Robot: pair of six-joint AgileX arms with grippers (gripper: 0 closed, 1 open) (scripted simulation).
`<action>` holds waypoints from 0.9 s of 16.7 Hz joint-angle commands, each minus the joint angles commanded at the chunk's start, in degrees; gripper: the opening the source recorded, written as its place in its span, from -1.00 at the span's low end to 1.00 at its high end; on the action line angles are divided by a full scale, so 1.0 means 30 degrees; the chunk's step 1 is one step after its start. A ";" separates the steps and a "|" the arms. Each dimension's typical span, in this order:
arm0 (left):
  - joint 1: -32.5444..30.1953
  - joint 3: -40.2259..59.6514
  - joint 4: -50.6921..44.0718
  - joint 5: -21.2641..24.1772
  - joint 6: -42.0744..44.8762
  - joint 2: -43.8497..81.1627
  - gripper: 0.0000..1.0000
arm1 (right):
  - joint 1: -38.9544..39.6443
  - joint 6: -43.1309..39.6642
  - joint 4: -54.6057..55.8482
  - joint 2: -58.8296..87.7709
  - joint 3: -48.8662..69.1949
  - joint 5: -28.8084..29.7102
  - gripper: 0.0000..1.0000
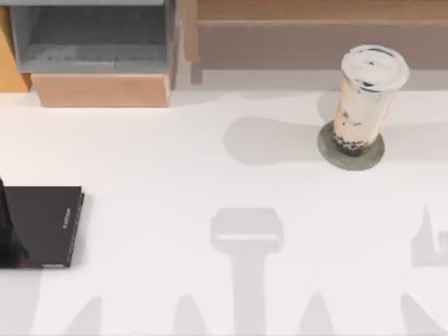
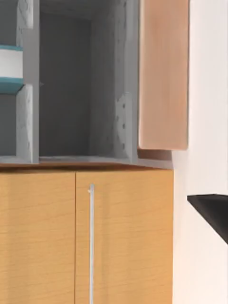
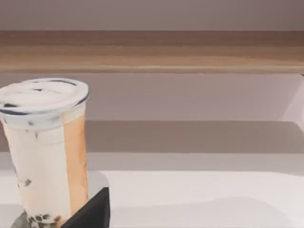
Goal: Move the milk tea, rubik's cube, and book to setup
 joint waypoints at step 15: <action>-0.1369 0.9849 0.5214 -0.1123 -0.0024 1.3255 1.00 | 0.0000 0.0000 0.0000 0.0000 0.0000 0.0000 1.00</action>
